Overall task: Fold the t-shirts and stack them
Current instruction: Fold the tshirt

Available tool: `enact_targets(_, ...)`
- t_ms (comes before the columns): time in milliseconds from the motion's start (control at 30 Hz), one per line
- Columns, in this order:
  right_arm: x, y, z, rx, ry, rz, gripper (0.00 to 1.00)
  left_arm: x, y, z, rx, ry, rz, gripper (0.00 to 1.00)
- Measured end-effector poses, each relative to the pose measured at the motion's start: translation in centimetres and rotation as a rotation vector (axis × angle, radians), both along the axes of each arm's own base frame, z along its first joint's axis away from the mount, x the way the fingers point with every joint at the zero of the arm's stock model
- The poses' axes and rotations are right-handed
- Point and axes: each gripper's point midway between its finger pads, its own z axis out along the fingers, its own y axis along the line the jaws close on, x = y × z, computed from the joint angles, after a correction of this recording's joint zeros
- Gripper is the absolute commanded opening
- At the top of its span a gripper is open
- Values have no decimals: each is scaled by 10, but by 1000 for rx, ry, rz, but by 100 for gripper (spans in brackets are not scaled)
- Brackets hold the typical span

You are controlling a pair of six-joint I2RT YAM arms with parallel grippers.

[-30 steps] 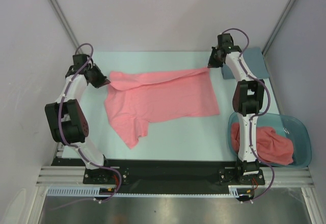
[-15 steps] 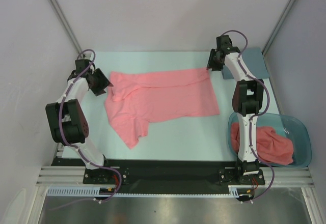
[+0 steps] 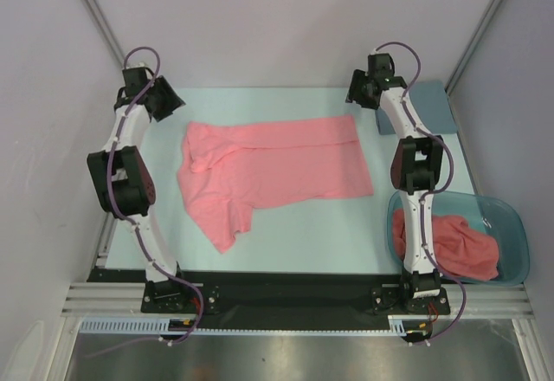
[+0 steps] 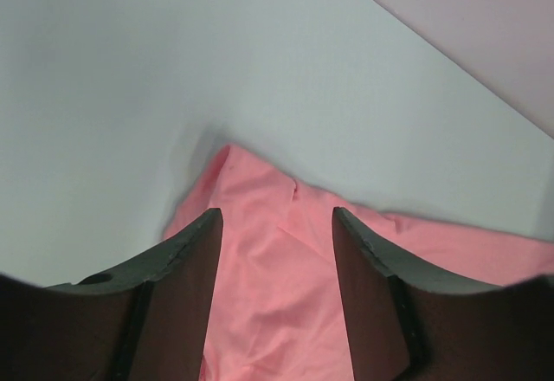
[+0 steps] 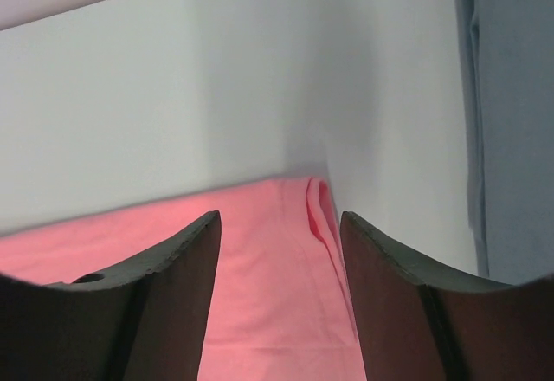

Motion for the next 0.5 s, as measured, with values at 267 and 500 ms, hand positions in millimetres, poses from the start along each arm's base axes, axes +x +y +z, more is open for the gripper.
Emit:
enact_targets(267, 10, 3, -30, 36, 12, 7, 63, 30, 5, -60, -23, 96, -6, 63)
enact_targets(500, 9, 1, -46, 39, 39, 8, 63, 36, 4, -88, -44, 156, -10, 62)
